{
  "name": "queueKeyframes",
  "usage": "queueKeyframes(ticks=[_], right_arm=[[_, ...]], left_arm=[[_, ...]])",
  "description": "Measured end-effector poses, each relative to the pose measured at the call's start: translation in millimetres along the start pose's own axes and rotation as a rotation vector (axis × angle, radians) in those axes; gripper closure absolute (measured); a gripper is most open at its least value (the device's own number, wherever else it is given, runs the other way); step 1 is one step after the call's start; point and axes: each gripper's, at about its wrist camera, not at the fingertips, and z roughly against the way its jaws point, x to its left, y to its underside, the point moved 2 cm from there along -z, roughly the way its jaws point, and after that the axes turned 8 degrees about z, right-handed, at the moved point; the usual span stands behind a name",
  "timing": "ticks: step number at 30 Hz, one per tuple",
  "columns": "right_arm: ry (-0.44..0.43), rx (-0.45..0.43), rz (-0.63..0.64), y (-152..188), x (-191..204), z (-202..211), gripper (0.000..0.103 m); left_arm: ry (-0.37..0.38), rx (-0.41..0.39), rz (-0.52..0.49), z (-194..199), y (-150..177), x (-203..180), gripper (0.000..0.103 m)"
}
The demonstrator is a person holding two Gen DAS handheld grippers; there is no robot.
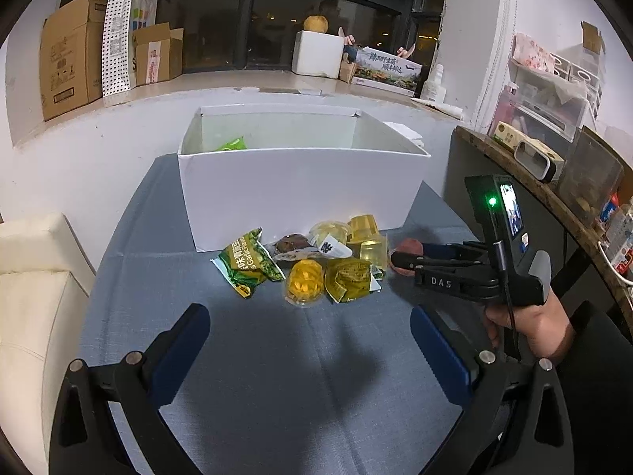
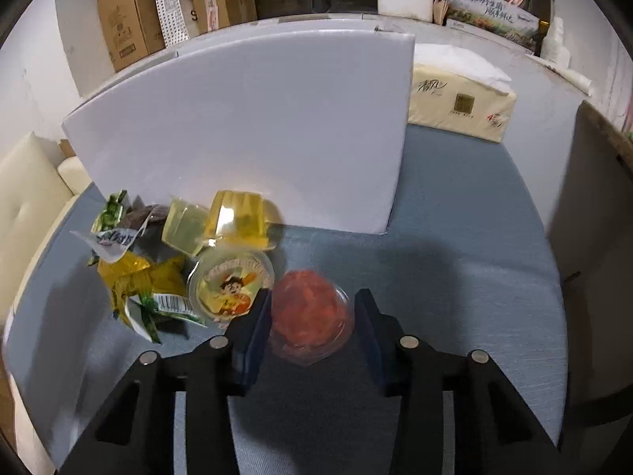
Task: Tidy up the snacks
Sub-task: 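Grasp the second pink jelly cup with the right tool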
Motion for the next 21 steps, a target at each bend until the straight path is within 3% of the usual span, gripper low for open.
queueKeyframes(ticks=[12,17,21], right_arm=[[0.048,-0.079,-0.001,9.6,-3.2,45.6,0.059],[0.037,-0.135,0.020,14.2,11.9,80.9,0.059],[0.011,-0.160,0.037,19.3,25.2,100.9,0.059]], left_arm=[[-0.020,-0.001,0.011,-12.0,-1.5,6.7,0.000],[-0.087,0.019,0.079,-42.2,-15.4,34.8,0.000],[-0.108,0.046,0.069,-67.6,-26.8,42.8,0.000]])
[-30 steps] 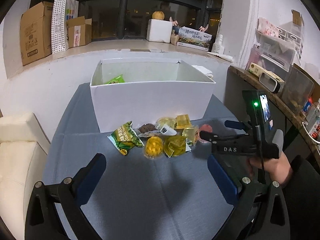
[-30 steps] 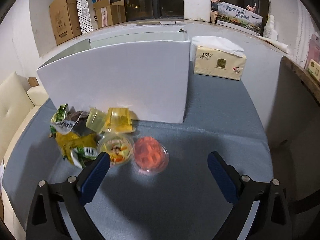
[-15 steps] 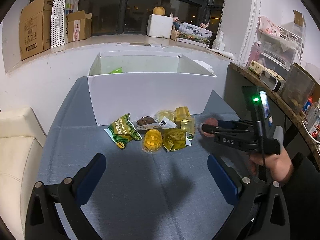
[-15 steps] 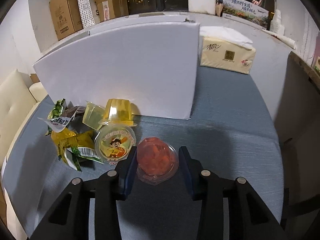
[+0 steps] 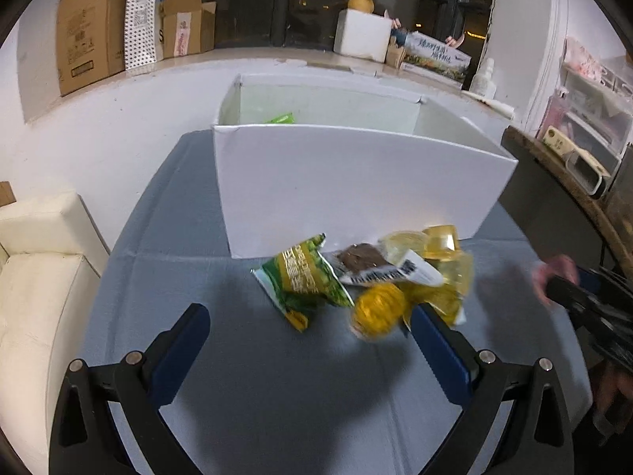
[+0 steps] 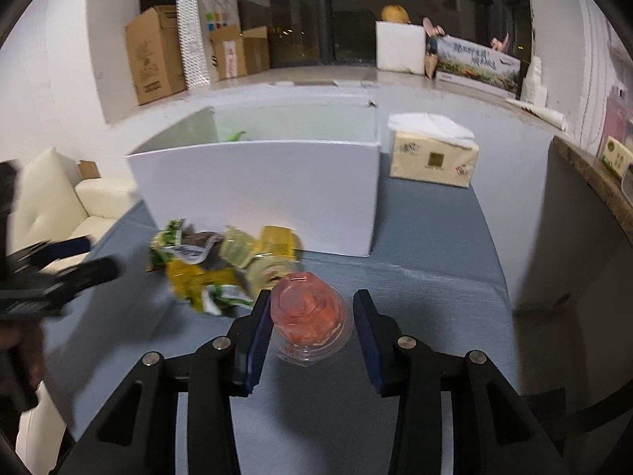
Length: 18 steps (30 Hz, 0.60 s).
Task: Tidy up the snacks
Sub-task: 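Grasp the second pink jelly cup with the right tool, then grasp the green garlic-flavor pack with the left tool while the right tool holds the pink cup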
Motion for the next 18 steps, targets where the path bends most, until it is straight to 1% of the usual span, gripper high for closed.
queueKeyframes(ticks=[2,3,6,9,10,12,14,15,18], right_arm=[[-0.007,-0.008,0.006,0.4,5.2,6.7,0.059],[-0.007,-0.010,0.007,0.7,5.4,8.2,0.059],[-0.016,-0.013,0.002,3.3,7.8,10.9,0.059],[-0.014,-0.012,0.008,4.0,9.6,10.7,0.059],[-0.015,-0.010,0.009,4.6,10.7,10.5,0.059],[-0.018,-0.007,0.010,5.2,12.6,9.1,0.059],[-0.021,-0.002,0.010,5.7,14.6,6.8,0.059],[-0.022,-0.001,0.009,5.9,15.2,6.2,0.059],[-0.022,0.004,0.012,6.0,17.1,4.4,0.059]], left_arm=[[-0.008,0.009,-0.007,-12.0,-5.6,1.8,0.000],[-0.022,0.020,0.010,-18.4,-8.1,5.4,0.000],[-0.008,0.046,0.063,-31.4,-10.7,17.6,0.000],[-0.017,0.048,0.107,-38.3,-12.0,30.3,0.000],[-0.016,0.056,0.135,-41.6,-12.6,35.2,0.000],[-0.017,0.081,0.157,-51.6,-13.1,39.3,0.000],[-0.021,0.100,0.141,-62.4,-12.9,37.5,0.000],[-0.018,0.101,0.123,-67.0,-13.0,33.8,0.000],[-0.039,0.095,0.082,-75.0,-15.2,23.6,0.001]])
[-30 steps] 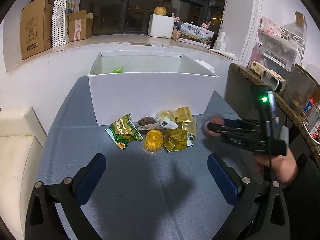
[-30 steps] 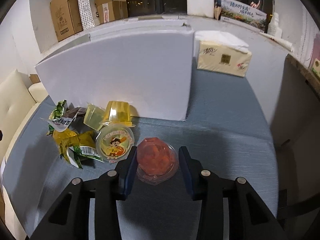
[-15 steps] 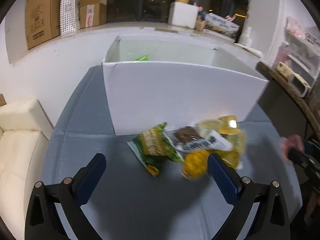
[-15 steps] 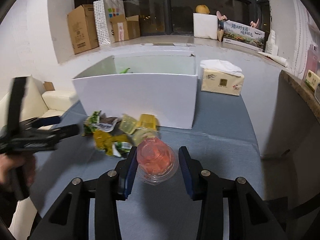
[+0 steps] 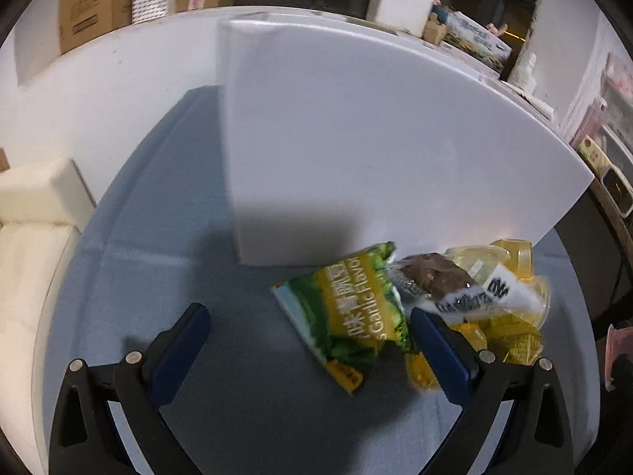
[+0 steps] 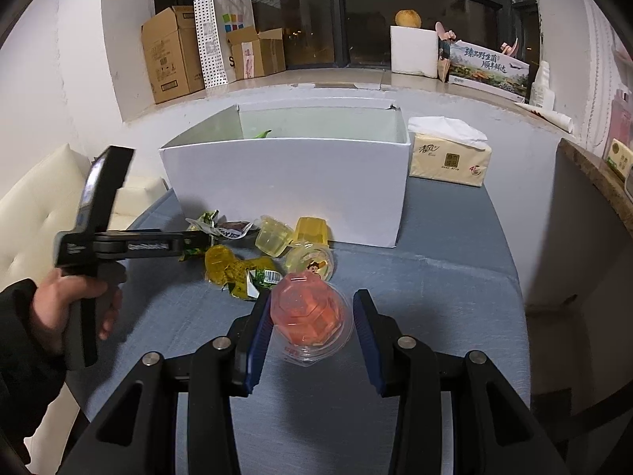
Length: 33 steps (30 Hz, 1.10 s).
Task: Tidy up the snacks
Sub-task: 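Grasp the green garlic-flavor pack with the left tool while the right tool holds the pink cup, then lower the pink cup and green pack into the white box and open both tools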
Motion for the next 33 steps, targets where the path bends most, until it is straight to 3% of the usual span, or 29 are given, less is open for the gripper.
queueKeyframes(ticks=[1,2,4,5,11,19,26,29,33], right_arm=[[0.002,0.003,0.000,0.2,0.1,-0.7,0.059],[0.002,0.005,-0.003,0.4,-0.2,-0.9,0.059],[0.006,0.006,-0.005,1.0,-0.5,-0.7,0.059],[0.005,0.005,-0.006,0.9,-0.6,-0.4,0.059],[-0.003,-0.004,-0.004,-0.7,3.6,0.1,0.059],[-0.038,-0.035,-0.012,-13.7,14.1,2.8,0.059],[-0.078,-0.096,-0.050,-52.7,9.8,5.3,0.059],[-0.086,-0.128,-0.114,-85.0,-7.9,0.0,0.059],[-0.071,-0.140,-0.137,-122.7,-29.2,-17.6,0.059]], left_arm=[[0.000,-0.002,-0.010,-1.1,-0.7,-2.6,0.008],[-0.014,-0.008,-0.032,-1.7,-1.1,-7.1,0.027],[-0.040,-0.013,-0.072,-0.3,-0.7,-15.8,0.052],[-0.044,-0.014,-0.083,1.7,-0.1,-19.3,0.055],[-0.010,-0.047,-0.096,26.2,8.0,-19.5,0.058],[0.039,-0.165,-0.093,95.5,8.7,-6.2,0.058],[0.110,-0.276,-0.114,148.0,-44.6,-14.7,0.058],[0.130,-0.290,-0.122,145.2,-74.7,-27.3,0.058],[0.131,-0.236,-0.170,114.3,-105.5,-48.1,0.058]])
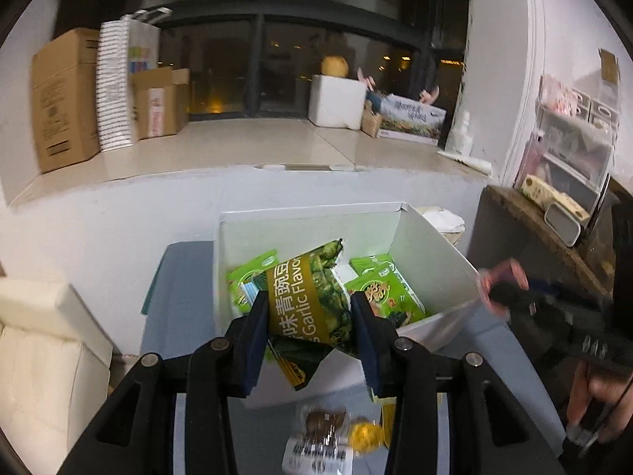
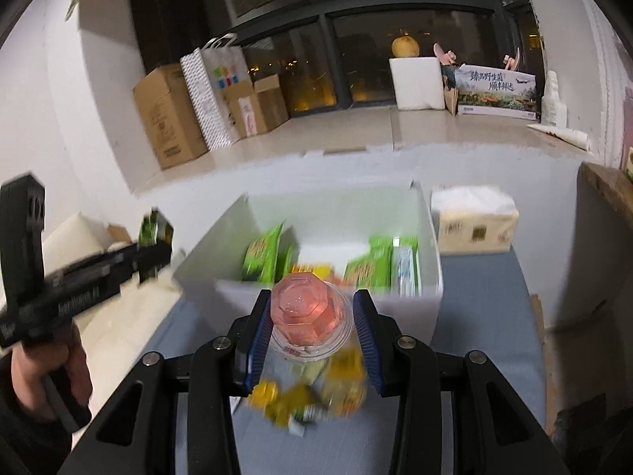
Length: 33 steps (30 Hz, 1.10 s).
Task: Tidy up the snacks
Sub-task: 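Lower the pink cup and green pack into the white box and open both tools, then move both tools back over the remaining snacks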
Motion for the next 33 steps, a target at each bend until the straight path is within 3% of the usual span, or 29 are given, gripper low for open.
queueKeyframes(ticks=[4,6,7,8,9,11,17,21,28,33], right_arm=[[0.012,0.033,-0.018,-26.4,-17.7,-38.2,0.059],[0.027,0.064,-0.024,-28.3,-25.7,-57.1,0.058],[0.035,0.082,-0.026,-27.8,-29.3,-65.1,0.058],[0.040,0.091,-0.028,-26.9,-32.7,-68.9,0.057],[0.046,0.107,-0.032,-24.7,-36.7,-74.8,0.038],[0.039,0.076,-0.046,-20.4,-42.1,-73.1,0.006],[0.052,0.052,-0.056,-8.1,-45.3,-57.8,0.006],[0.047,0.027,-0.052,4.5,-37.5,-33.3,0.000],[0.111,0.019,0.018,45.9,-6.4,15.3,0.000],[0.128,0.068,0.064,84.0,10.1,17.5,0.000]], left_arm=[[-0.017,0.072,-0.014,-38.1,-6.0,-3.4,0.058],[-0.038,0.114,-0.026,-55.6,-5.3,-4.4,0.052],[-0.053,0.122,-0.030,-59.2,-3.4,-3.7,0.035],[-0.079,0.125,-0.032,-63.4,-2.0,-1.6,0.008],[-0.090,0.112,-0.025,-63.6,-2.4,1.6,0.000],[-0.073,0.101,-0.006,-61.5,-0.5,7.3,0.000],[-0.093,0.099,0.016,-53.8,12.5,17.8,0.000],[-0.086,0.074,0.023,-32.9,25.0,17.7,0.000],[-0.040,0.035,-0.004,22.1,74.9,1.9,0.000],[0.001,0.030,0.007,57.0,114.7,-10.5,0.000]])
